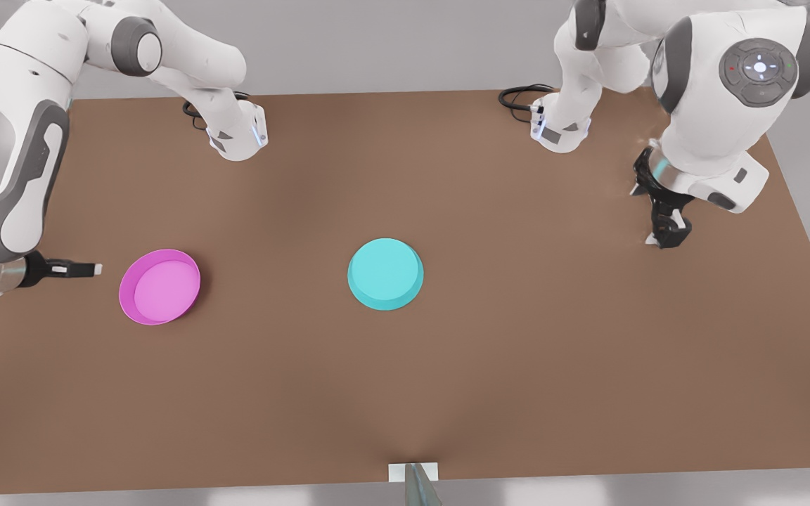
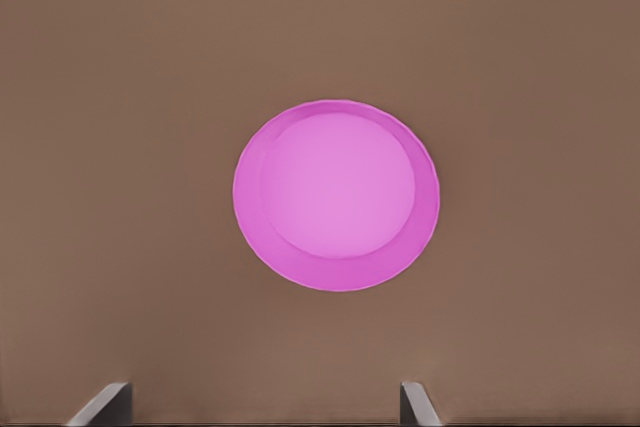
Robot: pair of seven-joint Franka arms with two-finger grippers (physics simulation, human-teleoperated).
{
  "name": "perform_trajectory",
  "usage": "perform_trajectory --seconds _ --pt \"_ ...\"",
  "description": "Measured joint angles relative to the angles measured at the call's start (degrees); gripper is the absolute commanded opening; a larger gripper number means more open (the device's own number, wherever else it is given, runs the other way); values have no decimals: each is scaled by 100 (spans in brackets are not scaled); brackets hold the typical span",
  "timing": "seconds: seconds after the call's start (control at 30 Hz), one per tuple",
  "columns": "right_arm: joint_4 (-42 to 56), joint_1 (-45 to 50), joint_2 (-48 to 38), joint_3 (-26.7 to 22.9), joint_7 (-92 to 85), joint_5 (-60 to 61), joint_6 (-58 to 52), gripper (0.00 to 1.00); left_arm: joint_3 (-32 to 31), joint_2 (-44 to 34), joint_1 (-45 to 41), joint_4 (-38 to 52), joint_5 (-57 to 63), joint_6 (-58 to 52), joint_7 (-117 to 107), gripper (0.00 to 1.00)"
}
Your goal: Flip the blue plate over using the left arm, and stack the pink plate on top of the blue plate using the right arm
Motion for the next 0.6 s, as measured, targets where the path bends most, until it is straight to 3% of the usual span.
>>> perform_trajectory --seconds 0.03,0.07,0.1,0.17,0.43,0.6 --pt "-118 -199 108 3 -46 54 57 100 -1978 -62 1548 -295 277 -4 505 100" --pt "-292 -408 167 3 -109 96 135 100 -3131 -374 2468 -985 563 174 991 100" --pt "-545 -580 197 5 -198 129 283 100 -3413 -782 2858 -1777 620 423 1449 100" --pt "-947 -937 307 10 -444 235 693 100 -3517 -1024 3138 -2305 640 719 2193 100" --pt "-2588 -1330 262 31 -1981 1374 2917 100 -3641 -875 2918 -2278 430 976 4371 100" --pt "-3104 -1424 164 42 -3040 1912 3999 100 -3641 -813 2916 -2250 295 1009 5316 100"
